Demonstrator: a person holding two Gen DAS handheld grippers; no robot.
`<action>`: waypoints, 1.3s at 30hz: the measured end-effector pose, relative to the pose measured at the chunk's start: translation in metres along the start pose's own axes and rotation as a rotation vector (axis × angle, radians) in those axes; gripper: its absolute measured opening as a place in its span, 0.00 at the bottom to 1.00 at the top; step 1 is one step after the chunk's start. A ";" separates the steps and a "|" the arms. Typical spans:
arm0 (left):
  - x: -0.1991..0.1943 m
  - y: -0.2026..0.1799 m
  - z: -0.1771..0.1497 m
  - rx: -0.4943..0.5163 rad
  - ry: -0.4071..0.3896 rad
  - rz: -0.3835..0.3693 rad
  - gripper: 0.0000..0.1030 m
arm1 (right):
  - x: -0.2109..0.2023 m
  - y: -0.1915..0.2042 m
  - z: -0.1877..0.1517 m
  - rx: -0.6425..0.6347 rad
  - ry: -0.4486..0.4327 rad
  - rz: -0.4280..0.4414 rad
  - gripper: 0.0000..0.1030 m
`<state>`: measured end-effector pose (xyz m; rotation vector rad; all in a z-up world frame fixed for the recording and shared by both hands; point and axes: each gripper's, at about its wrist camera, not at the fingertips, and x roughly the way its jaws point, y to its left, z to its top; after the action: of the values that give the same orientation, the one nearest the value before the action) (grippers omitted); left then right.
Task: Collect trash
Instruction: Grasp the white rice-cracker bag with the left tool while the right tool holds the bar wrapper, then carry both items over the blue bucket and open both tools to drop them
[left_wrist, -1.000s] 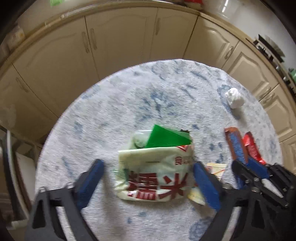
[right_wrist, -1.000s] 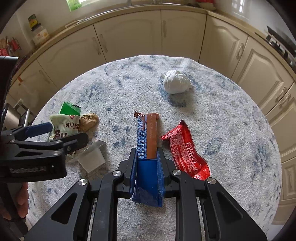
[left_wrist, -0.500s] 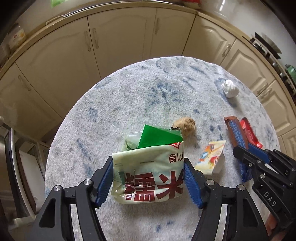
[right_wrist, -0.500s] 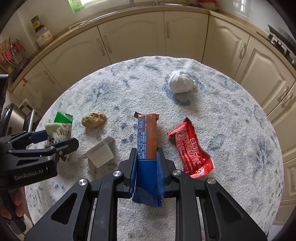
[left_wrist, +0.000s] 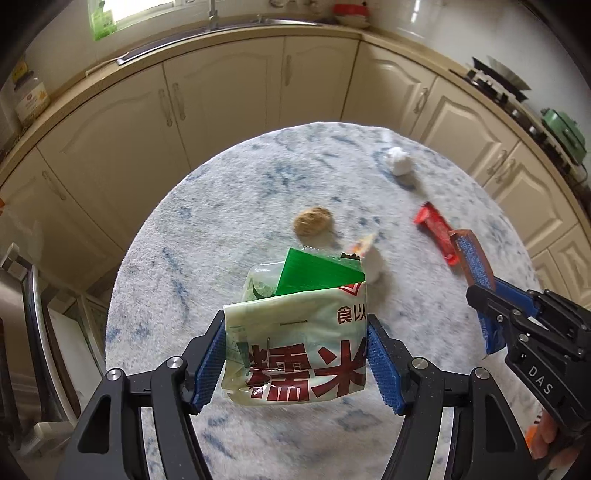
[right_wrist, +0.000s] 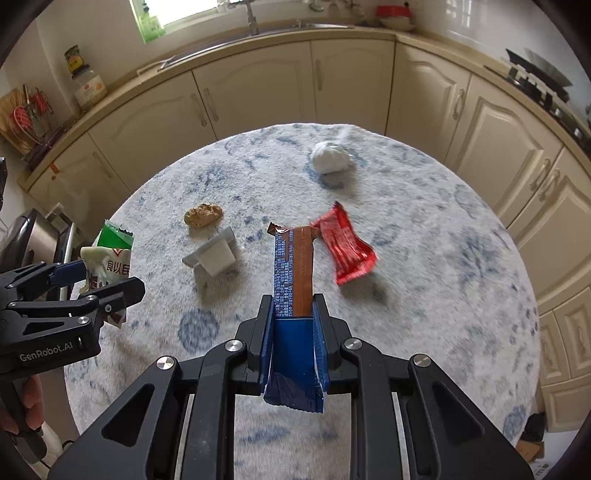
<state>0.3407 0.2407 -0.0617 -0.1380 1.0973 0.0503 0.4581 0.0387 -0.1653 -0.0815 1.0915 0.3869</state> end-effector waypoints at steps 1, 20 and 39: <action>-0.006 -0.007 -0.003 0.014 -0.005 -0.004 0.63 | -0.006 -0.004 -0.004 0.007 -0.006 -0.007 0.19; -0.039 -0.184 -0.044 0.367 -0.030 -0.143 0.64 | -0.111 -0.121 -0.107 0.263 -0.113 -0.175 0.19; 0.003 -0.420 -0.164 0.822 0.122 -0.288 0.64 | -0.196 -0.257 -0.295 0.677 -0.107 -0.447 0.19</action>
<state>0.2430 -0.1977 -0.1011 0.4454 1.1331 -0.6694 0.2182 -0.3266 -0.1625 0.2896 1.0150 -0.3828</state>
